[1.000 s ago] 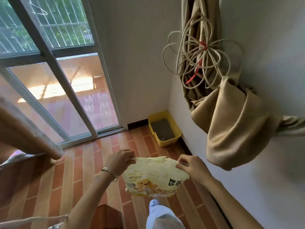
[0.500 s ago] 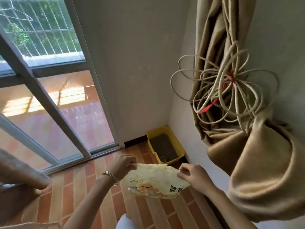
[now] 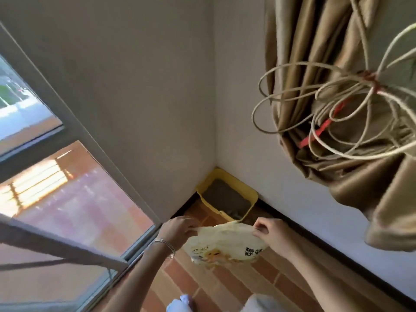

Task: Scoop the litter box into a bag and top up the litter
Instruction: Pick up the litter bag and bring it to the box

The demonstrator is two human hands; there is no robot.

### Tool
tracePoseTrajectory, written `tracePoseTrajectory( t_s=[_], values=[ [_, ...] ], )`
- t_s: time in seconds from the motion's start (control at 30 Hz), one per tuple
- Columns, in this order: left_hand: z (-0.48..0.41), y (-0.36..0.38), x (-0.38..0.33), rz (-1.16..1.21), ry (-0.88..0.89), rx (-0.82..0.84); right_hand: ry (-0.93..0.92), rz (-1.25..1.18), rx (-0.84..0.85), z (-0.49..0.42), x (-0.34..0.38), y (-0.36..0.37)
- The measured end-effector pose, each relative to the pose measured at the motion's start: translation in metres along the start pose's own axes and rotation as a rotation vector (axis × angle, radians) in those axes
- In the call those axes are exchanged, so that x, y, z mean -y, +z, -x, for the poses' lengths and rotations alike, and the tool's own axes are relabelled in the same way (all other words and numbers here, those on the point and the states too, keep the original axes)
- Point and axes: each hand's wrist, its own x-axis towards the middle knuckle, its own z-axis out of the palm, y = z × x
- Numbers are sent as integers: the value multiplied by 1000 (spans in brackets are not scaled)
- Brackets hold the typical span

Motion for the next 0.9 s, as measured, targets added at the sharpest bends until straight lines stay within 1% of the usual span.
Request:
tracePoseTrajectory(
  t_s=[0.1, 0.2, 0.33, 0.47, 0.57, 0.7, 0.8, 0.9],
  values=[
    [-9, -15, 34, -22, 27, 10, 72, -21, -56, -2, 21, 31],
    [-27, -25, 58, -78, 59, 77, 180, -4, -59, -4, 34, 52],
    [-53, -28, 81, -121, 115, 146, 290, -40, -81, -16, 38, 77],
    [-77, -17, 100, -167, 102, 226, 341, -83, -85, -38, 33, 97],
    [-96, 2, 117, -154, 81, 265, 374, -133, -84, -57, 16, 117],
    [-128, 46, 146, -154, 95, 329, 452, -204, -36, -92, -24, 156],
    [-150, 80, 166, -159, 74, 409, 541, -199, 20, -115, -45, 187],
    [-182, 107, 187, -141, 63, 427, 600, -198, 28, -144, -61, 210]
  ],
)
